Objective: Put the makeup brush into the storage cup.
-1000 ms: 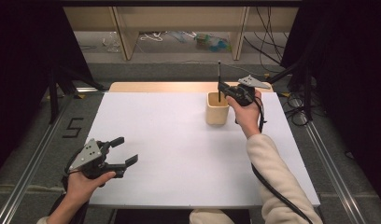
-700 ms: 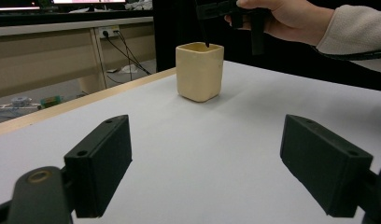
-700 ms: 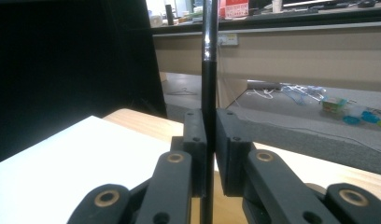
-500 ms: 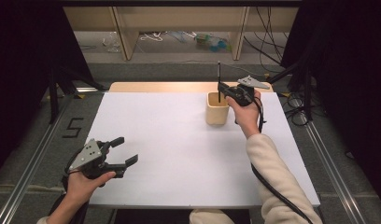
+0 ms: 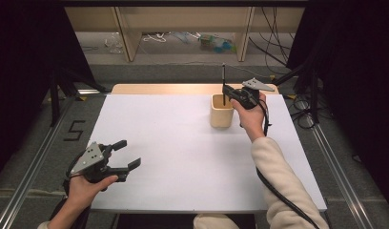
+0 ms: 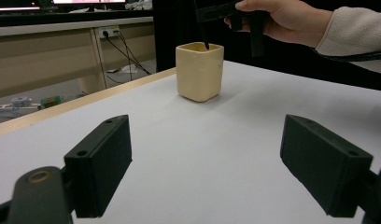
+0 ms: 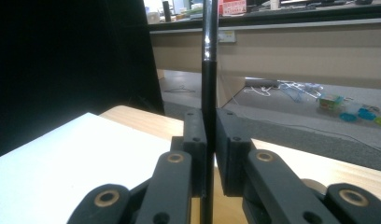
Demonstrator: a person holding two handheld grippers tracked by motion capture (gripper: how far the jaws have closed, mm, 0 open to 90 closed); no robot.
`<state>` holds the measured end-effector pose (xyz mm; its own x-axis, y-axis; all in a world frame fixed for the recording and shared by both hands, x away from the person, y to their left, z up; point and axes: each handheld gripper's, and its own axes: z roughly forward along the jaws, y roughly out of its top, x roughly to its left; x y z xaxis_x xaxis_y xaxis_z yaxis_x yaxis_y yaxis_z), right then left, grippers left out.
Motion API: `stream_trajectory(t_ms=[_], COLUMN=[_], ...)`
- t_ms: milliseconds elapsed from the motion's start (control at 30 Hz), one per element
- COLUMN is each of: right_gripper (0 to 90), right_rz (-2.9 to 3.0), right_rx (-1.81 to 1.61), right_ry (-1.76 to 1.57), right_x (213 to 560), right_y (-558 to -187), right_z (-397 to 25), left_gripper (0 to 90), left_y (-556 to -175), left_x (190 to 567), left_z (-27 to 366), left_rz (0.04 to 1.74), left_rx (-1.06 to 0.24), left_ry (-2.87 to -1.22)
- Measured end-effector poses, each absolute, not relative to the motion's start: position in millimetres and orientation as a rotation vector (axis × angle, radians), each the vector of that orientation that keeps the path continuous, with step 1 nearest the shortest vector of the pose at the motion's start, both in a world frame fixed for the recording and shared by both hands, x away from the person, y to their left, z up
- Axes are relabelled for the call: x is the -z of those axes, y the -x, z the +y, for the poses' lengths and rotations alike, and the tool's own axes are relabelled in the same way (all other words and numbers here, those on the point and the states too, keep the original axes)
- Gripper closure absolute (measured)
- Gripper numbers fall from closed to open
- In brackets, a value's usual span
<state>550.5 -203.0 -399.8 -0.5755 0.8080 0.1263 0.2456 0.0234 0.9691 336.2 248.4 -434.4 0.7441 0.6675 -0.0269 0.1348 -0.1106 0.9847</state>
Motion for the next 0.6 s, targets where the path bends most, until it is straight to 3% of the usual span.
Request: stream_trajectory(t_ms=[600], right_gripper=[84.0], right_rz=[1.842], right_rx=[-1.57], right_ry=[-1.073], right_x=[402.2], right_y=[-551.0], right_z=[-203.9], left_gripper=[16.2], left_y=[-336.5], left_x=[434.7], left_z=[248.1], left_rz=[0.645], left_rx=[-0.508], left_ry=[-1.641])
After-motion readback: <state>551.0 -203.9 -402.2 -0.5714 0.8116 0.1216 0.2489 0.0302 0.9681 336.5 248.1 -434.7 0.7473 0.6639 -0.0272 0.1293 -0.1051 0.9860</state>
